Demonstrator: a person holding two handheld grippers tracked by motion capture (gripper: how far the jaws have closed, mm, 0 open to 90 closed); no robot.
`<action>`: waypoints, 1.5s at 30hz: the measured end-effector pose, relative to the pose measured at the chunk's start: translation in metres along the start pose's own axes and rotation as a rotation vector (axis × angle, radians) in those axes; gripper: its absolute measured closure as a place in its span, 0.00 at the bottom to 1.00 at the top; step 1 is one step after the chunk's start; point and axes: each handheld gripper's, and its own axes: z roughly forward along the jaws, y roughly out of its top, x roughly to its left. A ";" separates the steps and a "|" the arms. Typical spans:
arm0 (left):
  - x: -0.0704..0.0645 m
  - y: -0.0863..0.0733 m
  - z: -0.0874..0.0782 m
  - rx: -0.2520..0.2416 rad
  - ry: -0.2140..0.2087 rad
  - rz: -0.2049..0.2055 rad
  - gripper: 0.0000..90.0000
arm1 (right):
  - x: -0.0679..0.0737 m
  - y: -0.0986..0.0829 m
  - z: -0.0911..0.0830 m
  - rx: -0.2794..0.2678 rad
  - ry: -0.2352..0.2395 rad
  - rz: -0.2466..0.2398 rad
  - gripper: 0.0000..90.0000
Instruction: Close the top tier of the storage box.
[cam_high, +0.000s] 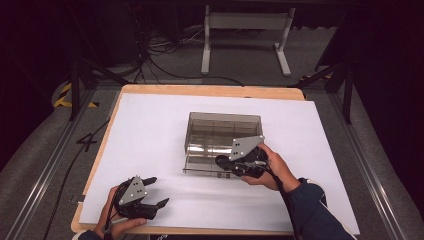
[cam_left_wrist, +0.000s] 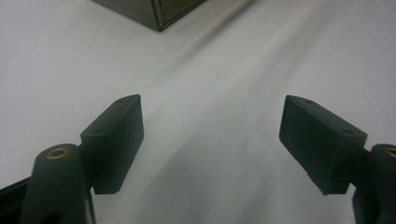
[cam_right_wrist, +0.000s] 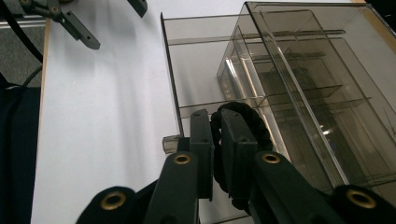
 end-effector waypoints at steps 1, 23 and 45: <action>0.001 0.000 -0.001 -0.007 -0.002 -0.005 0.24 | 0.000 0.000 -0.001 -0.004 0.001 0.002 0.92; -0.005 0.000 -0.002 -0.017 -0.030 0.025 0.53 | -0.020 -0.025 -0.041 -0.179 -0.147 0.096 0.99; -0.009 0.007 -0.004 -0.049 -0.012 0.045 0.76 | -0.058 -0.074 -0.054 -0.198 -0.374 0.260 1.00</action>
